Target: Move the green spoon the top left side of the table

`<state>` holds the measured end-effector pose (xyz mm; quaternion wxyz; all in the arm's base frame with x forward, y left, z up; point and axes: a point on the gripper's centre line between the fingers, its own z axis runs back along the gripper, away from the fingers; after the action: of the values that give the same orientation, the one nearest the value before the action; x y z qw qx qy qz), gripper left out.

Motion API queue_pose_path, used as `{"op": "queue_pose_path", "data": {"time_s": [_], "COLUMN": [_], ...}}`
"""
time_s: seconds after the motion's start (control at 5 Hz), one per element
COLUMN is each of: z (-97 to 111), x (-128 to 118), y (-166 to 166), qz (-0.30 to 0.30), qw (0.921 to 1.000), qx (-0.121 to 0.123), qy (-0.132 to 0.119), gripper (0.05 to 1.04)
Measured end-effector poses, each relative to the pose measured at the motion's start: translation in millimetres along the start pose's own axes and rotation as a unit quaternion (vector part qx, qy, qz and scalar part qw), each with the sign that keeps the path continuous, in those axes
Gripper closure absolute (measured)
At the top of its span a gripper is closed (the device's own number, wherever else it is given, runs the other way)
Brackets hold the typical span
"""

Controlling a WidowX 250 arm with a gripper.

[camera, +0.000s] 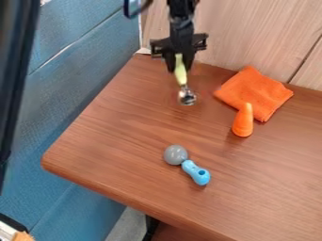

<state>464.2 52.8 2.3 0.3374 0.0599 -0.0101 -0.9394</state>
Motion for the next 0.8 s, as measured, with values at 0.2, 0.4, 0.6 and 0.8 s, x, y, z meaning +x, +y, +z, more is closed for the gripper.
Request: {"op": "queue_pose_path", "data": {"time_s": [0.2, 0.4, 0.6, 0.8], "z": [-17.6, -17.3, -19.8, -20.1], "x": [0.4, -2.2, -4.7, -5.0], "y": [5.0, 3.7, 2.3, 1.5], "qz": [-0.016, -0.013, -0.013, -0.011], "qw": [0.9997, 0.9996, 0.9996, 0.9997], "qx": [0.008, 0.016, 0.004, 0.001], "qy": [-0.017, -0.017, -0.023, -0.022], "gripper": [0.670, 0.621, 0.318, 0.090]}}
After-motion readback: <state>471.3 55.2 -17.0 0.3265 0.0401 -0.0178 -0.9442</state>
